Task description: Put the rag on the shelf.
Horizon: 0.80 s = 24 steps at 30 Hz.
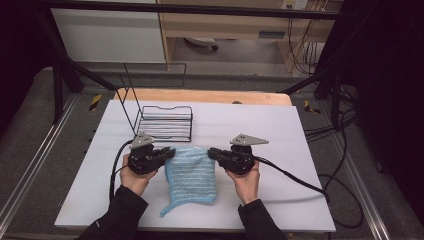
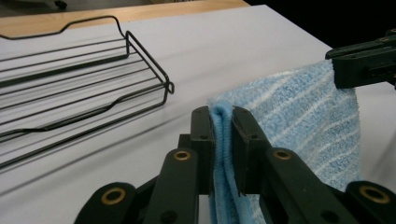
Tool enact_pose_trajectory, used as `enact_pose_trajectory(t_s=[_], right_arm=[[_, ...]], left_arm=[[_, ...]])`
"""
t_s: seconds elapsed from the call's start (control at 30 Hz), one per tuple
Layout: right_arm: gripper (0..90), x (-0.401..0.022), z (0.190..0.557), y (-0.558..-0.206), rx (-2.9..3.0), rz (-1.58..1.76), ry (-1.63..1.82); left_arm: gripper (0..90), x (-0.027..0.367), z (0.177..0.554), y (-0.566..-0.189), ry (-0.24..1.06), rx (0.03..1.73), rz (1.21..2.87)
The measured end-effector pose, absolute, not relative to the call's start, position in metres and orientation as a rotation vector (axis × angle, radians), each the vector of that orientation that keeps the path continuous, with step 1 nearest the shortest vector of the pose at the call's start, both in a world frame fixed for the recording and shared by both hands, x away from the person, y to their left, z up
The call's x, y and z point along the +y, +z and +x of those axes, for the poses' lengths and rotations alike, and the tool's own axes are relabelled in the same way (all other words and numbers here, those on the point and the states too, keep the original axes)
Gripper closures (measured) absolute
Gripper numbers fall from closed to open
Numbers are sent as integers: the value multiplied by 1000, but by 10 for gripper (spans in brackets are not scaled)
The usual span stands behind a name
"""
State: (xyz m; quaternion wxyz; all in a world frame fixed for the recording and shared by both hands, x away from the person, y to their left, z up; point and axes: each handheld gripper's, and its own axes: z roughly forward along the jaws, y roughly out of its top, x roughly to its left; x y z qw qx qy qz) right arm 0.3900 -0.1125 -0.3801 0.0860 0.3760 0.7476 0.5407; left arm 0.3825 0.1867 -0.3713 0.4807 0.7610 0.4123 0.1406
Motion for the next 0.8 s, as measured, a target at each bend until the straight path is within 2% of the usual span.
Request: enact_pose_trajectory(t_s=[0.8], right_arm=[[824,-103,377,-334,2083,963,1696]], left_arm=[[799,201,367,-329,444,932,1710]])
